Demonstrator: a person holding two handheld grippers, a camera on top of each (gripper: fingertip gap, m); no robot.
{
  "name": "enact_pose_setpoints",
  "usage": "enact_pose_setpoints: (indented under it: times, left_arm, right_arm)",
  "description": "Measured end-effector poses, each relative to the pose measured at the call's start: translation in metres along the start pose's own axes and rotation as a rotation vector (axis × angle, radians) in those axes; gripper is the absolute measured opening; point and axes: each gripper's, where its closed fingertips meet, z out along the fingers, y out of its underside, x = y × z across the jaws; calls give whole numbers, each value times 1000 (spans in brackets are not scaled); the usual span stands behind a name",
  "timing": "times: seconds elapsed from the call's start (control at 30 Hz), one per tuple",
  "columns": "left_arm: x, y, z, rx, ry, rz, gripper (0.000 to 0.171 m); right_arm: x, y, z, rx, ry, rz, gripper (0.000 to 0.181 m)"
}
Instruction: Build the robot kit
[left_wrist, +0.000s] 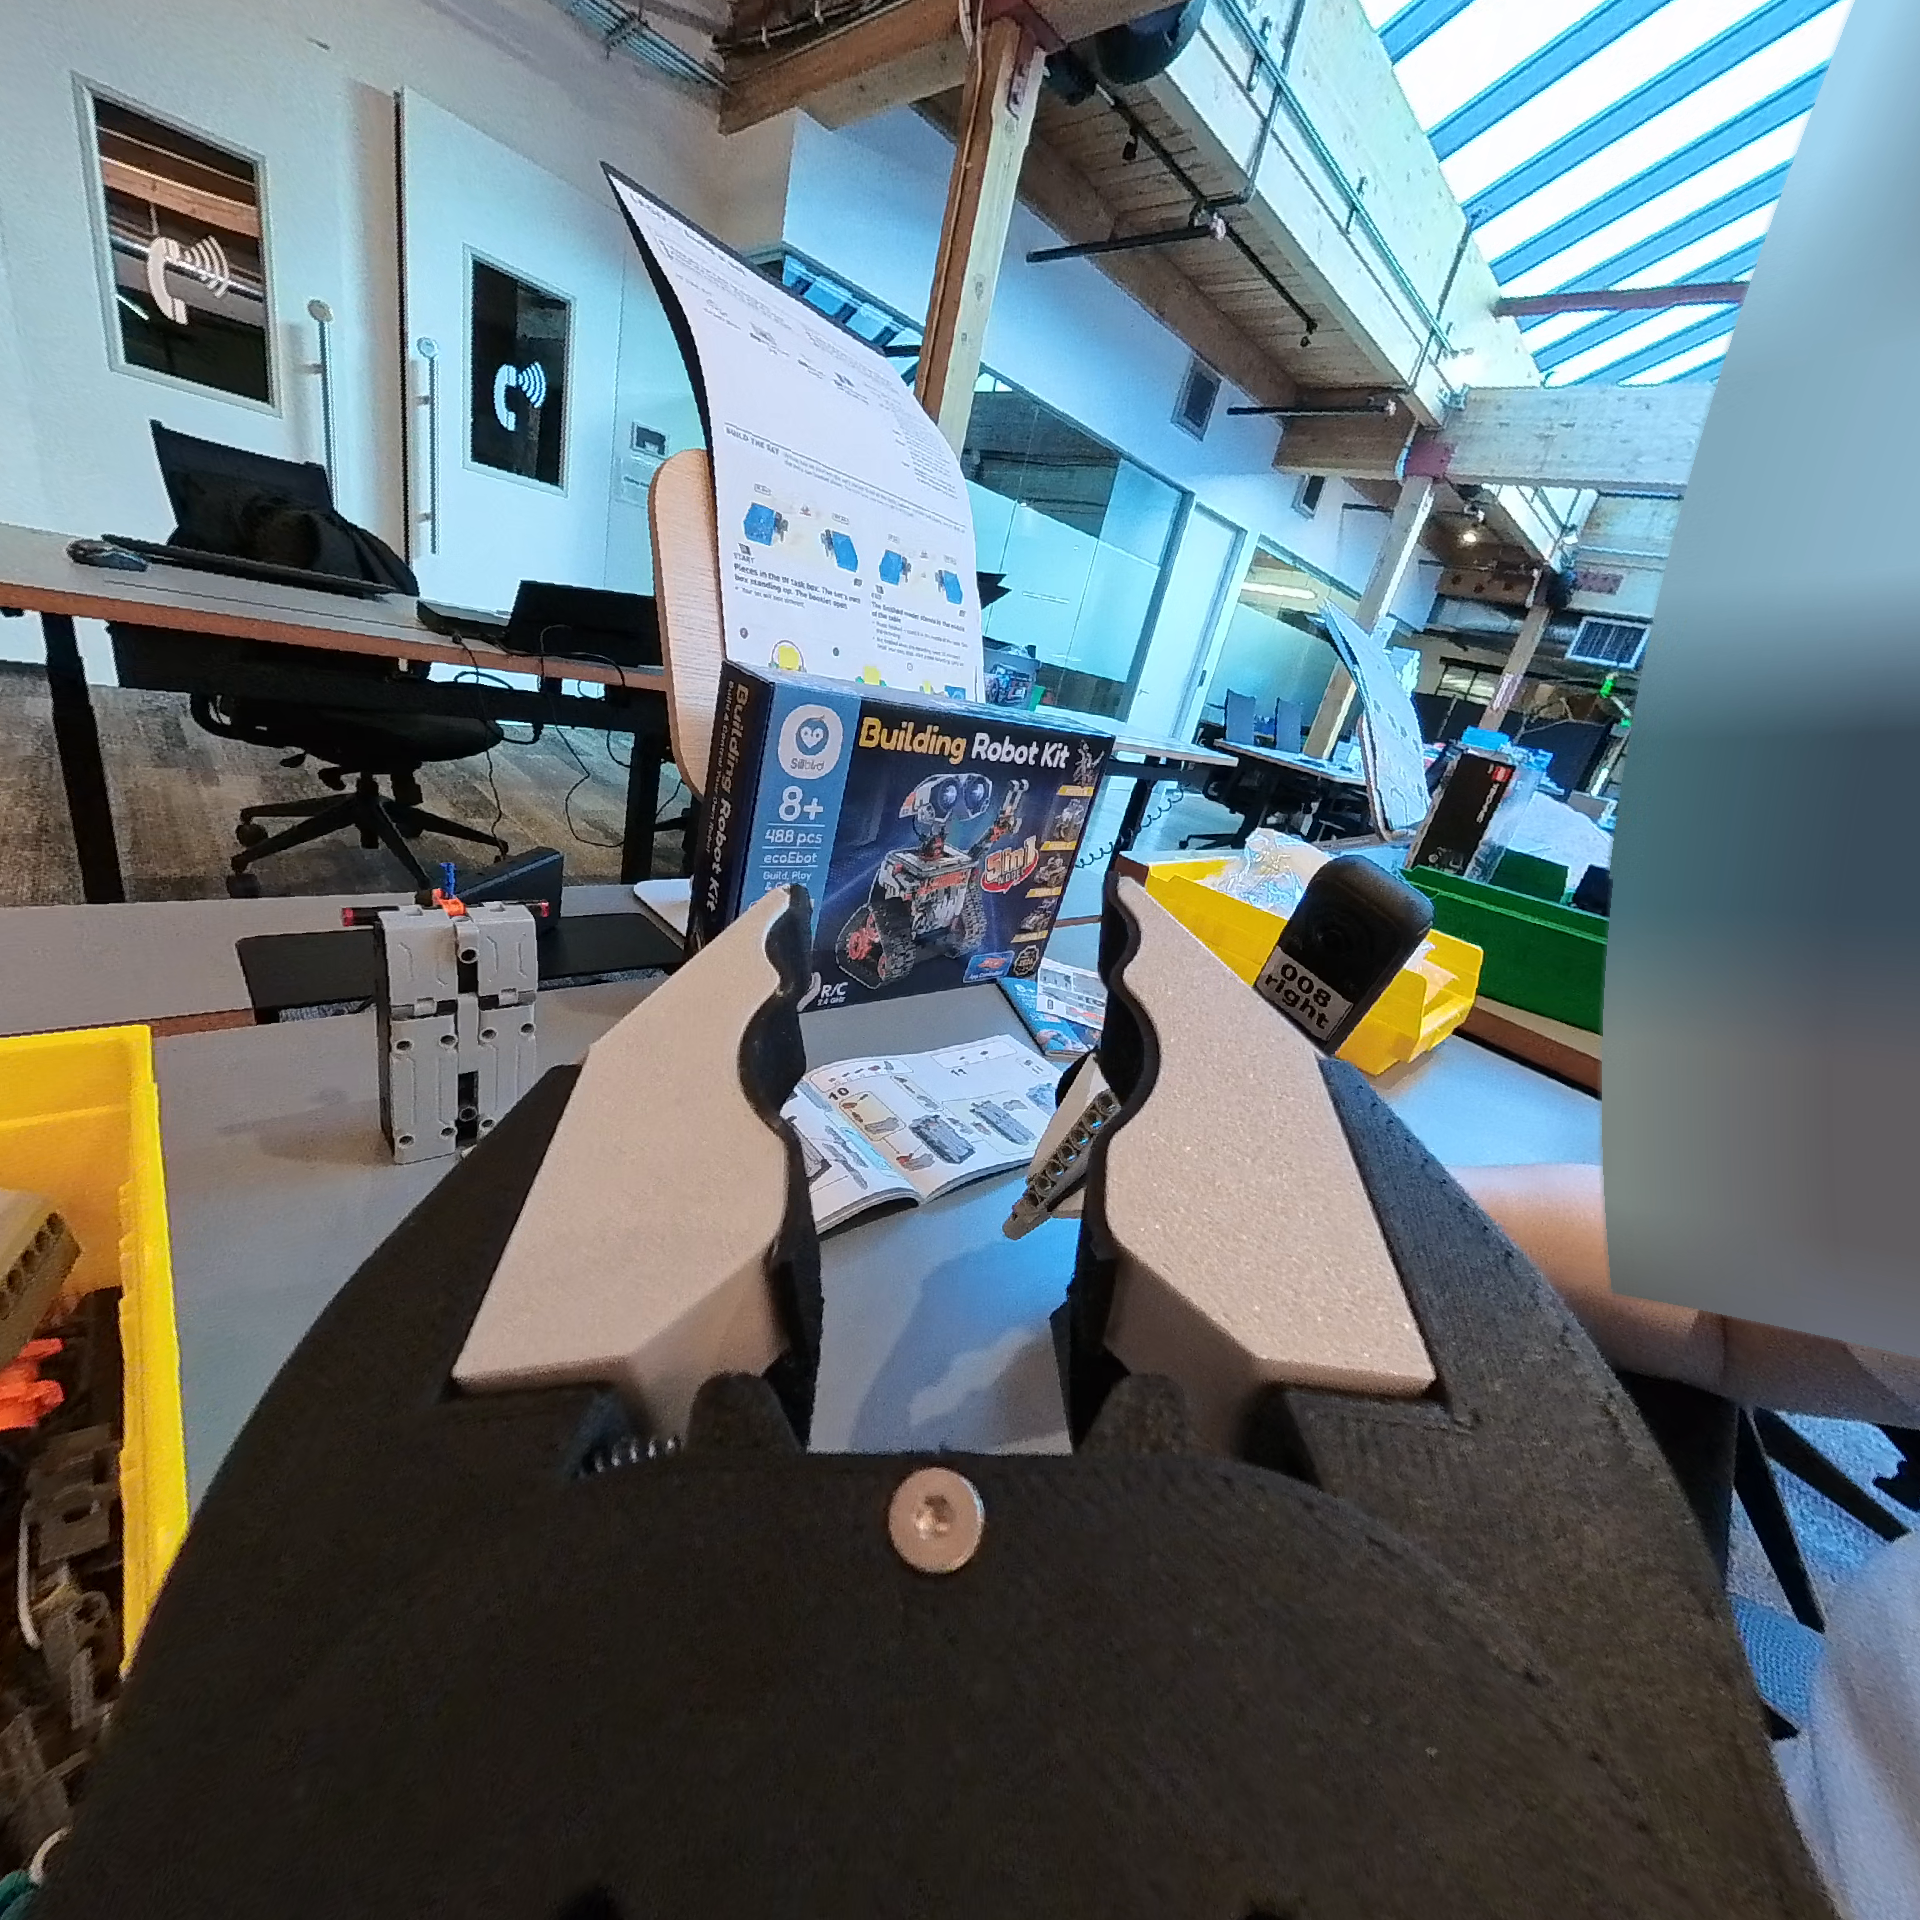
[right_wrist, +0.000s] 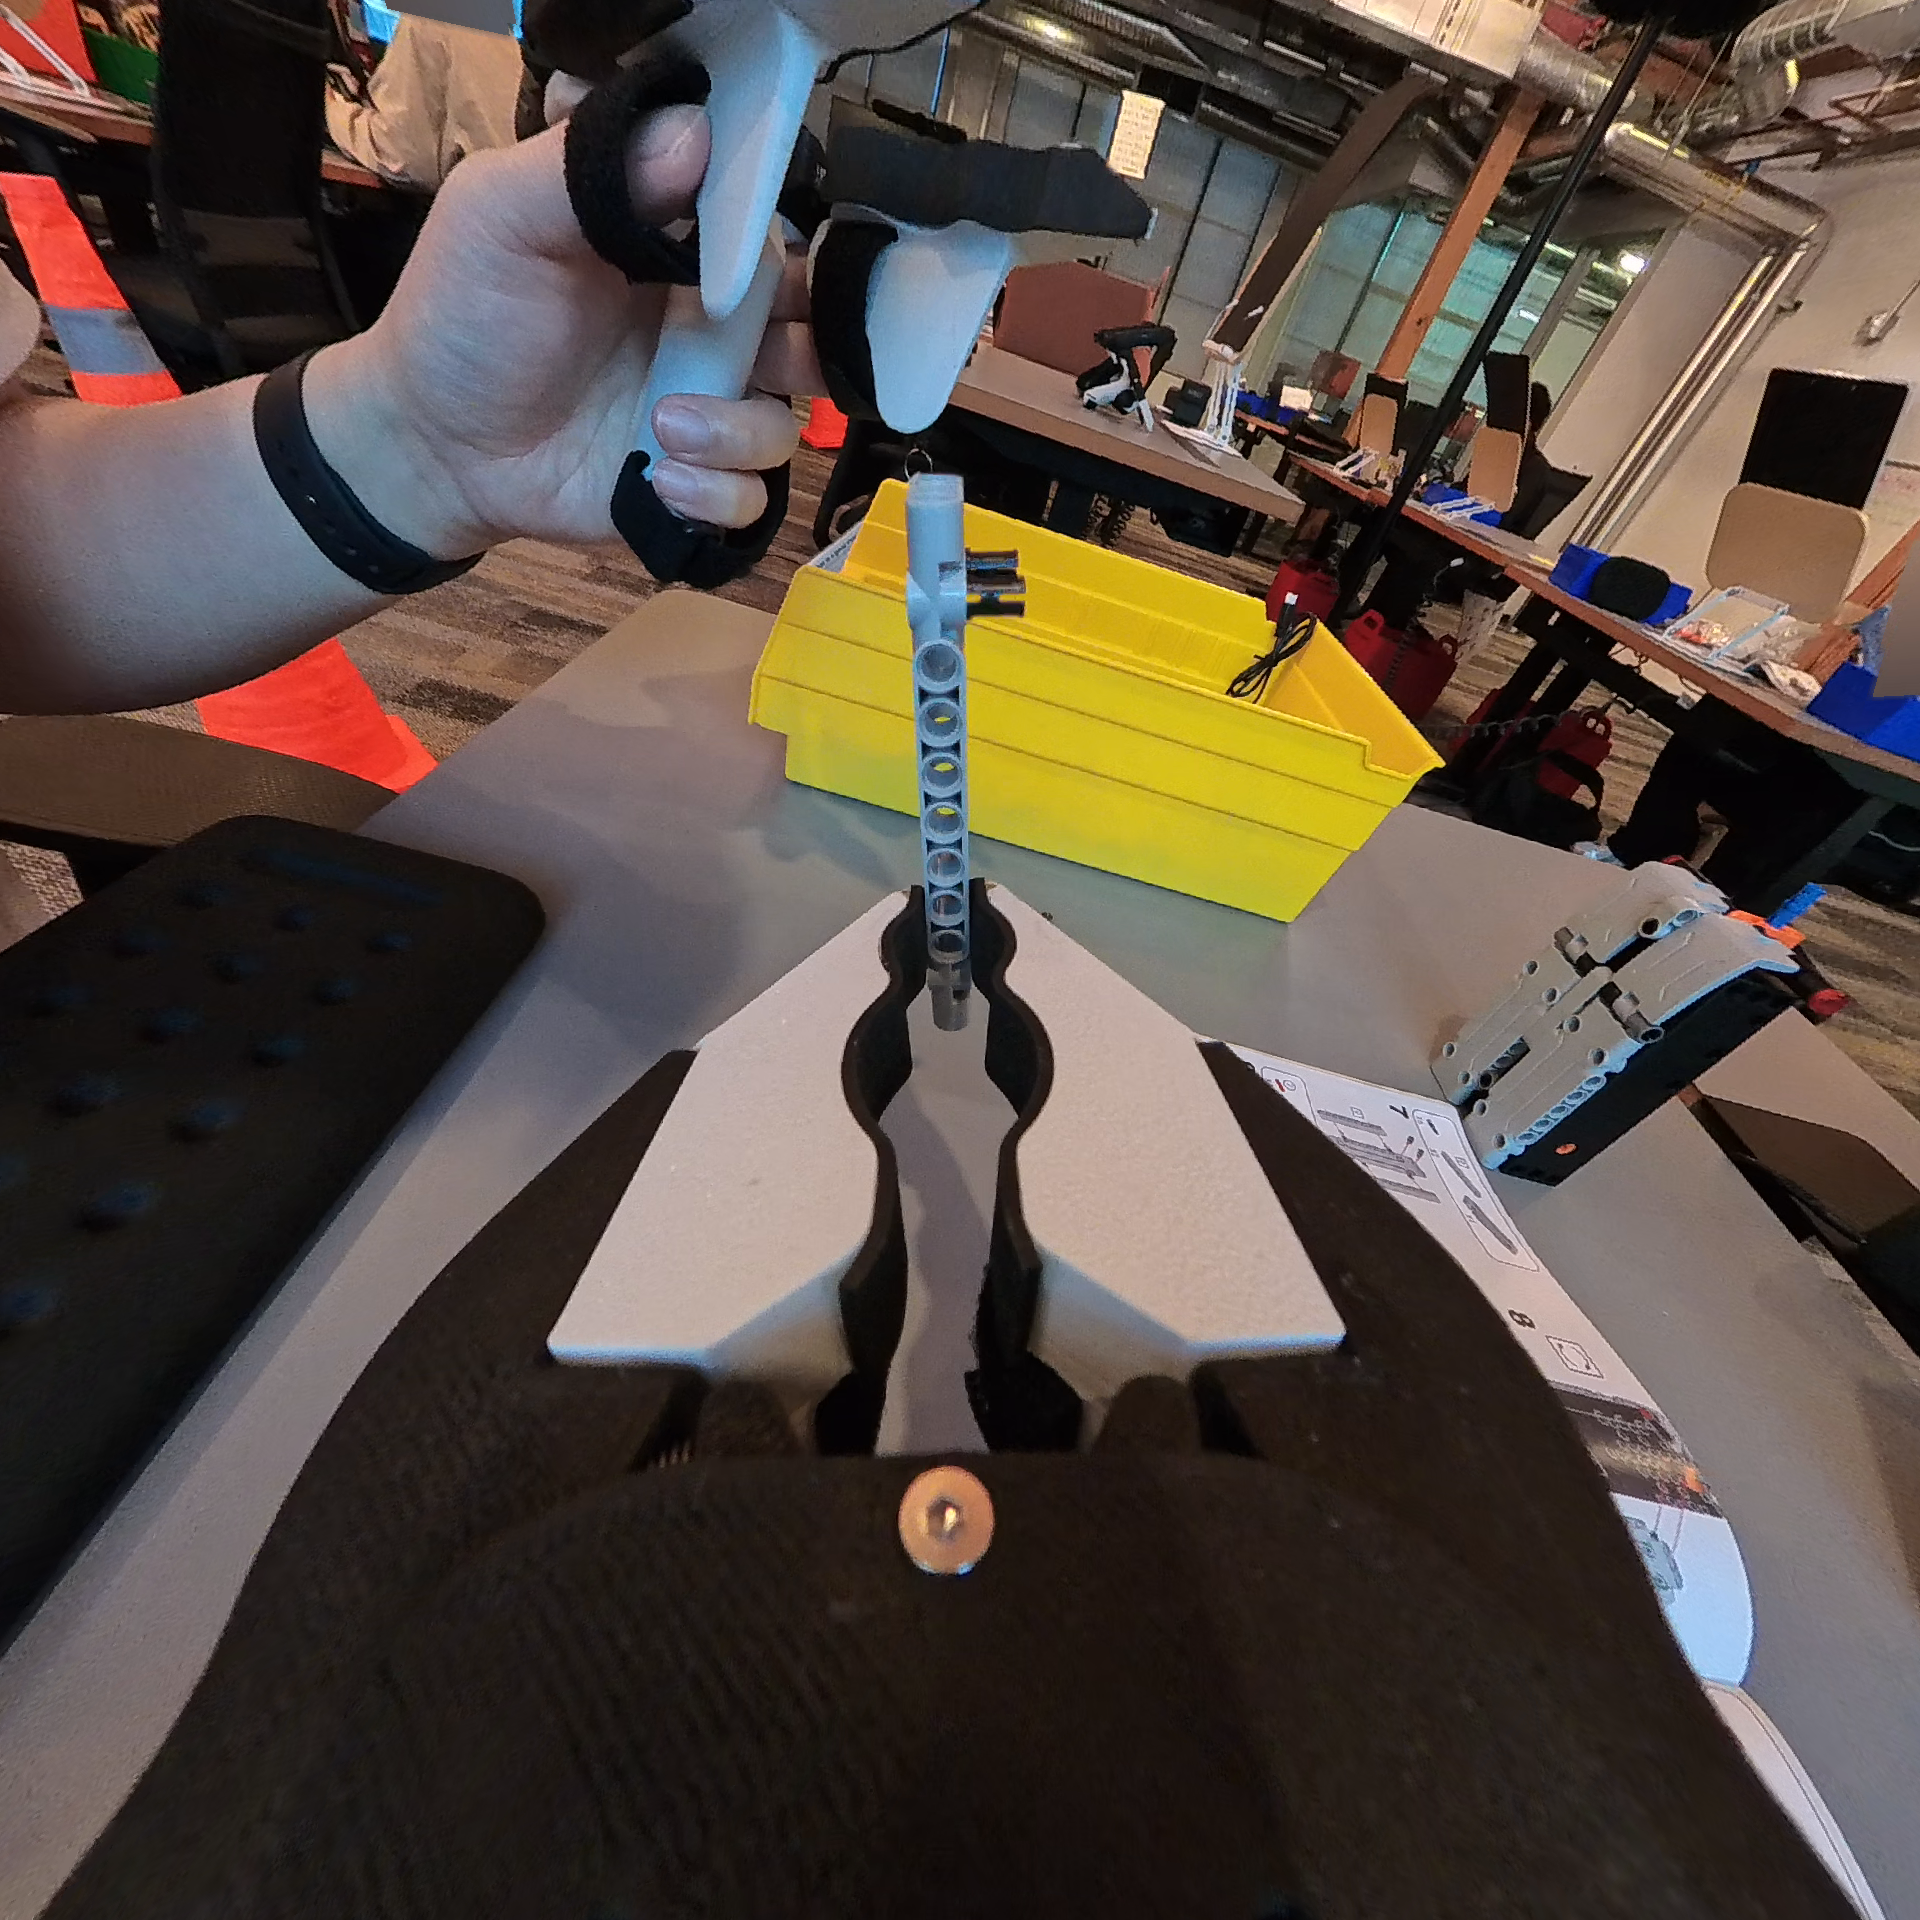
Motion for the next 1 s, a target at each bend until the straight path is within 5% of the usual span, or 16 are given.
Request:
enact_pose_setpoints:
  times: [0.37, 0.67, 0.9, 1.0]
  left_arm:
    - [8, 12, 5, -37, 54, -38, 48]
    - [36, 71, 22, -160, 324, -330, 30]
    - [54, 108, 34, -263, 389, -304, 25]
    - [59, 115, 35, -278, 399, -247, 11]
  right_arm:
    - [-2, -9, -3, 86, -74, 138, 6]
    - [-18, -21, -1, 196, -272, 427, 6]
    - [-27, -12, 4, 162, -337, 476, 6]
    - [-34, -9, 6, 141, -364, 469, 7]
